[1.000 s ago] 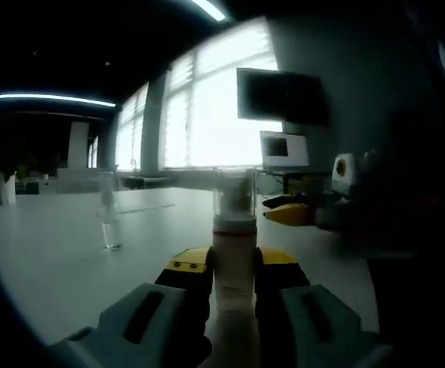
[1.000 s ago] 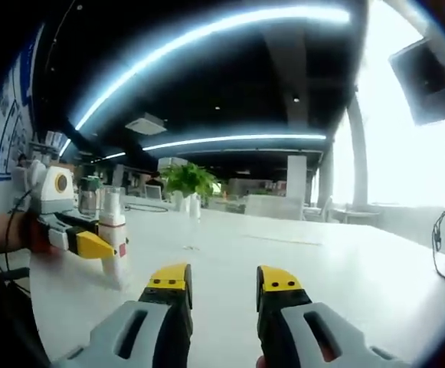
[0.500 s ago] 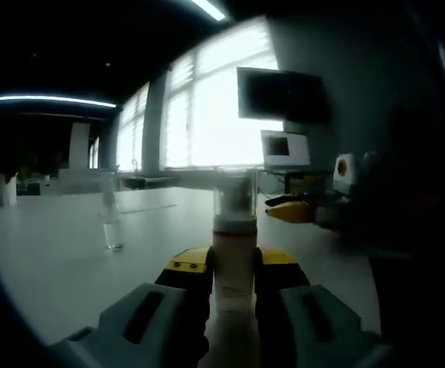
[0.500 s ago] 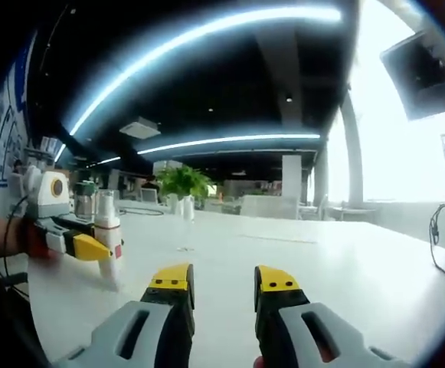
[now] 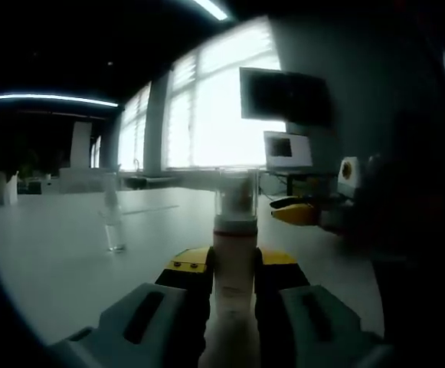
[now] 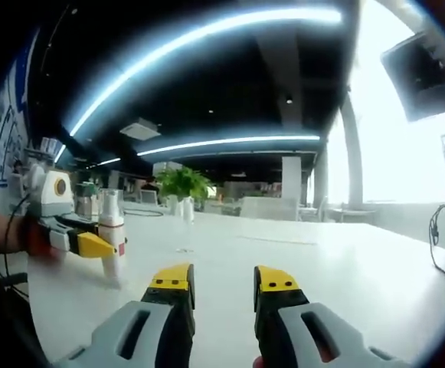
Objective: Clamp pump bottle remove cover press pump head put on cover
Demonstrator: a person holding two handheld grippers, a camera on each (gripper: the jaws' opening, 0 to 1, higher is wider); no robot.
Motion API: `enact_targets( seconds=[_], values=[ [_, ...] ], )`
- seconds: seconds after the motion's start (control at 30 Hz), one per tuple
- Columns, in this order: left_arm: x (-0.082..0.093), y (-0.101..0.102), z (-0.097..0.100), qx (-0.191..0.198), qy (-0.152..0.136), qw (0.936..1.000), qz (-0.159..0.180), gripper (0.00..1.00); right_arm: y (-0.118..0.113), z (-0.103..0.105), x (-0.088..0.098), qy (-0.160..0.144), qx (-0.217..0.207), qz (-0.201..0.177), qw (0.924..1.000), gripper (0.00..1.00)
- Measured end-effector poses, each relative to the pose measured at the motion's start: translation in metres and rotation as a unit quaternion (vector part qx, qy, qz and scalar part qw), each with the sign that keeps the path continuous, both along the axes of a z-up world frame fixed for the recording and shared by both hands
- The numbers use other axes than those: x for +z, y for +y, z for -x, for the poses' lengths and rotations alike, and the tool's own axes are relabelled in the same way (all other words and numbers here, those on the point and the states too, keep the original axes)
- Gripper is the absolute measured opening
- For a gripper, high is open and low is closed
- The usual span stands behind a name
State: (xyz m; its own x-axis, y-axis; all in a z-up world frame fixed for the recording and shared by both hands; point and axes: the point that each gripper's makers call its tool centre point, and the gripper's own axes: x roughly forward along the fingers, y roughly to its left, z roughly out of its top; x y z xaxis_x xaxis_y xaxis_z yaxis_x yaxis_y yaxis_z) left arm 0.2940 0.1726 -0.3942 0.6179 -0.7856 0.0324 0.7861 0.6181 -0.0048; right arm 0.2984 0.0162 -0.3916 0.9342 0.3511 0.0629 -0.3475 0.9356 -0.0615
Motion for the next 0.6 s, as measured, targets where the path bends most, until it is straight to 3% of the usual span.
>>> enact_targets(
  seconds=[0.2,0.6],
  values=[
    [0.010,0.004,-0.012,0.012,0.009,0.9995,0.029,0.12,0.000,0.000,0.000,0.001,-0.001,-0.001,1.0000,0.26],
    [0.026,-0.021,-0.052,0.047,-0.004,0.9982,0.037,0.12,-0.002,0.000,0.002,-0.001,-0.002,-0.010,0.9999,0.24]
  ],
)
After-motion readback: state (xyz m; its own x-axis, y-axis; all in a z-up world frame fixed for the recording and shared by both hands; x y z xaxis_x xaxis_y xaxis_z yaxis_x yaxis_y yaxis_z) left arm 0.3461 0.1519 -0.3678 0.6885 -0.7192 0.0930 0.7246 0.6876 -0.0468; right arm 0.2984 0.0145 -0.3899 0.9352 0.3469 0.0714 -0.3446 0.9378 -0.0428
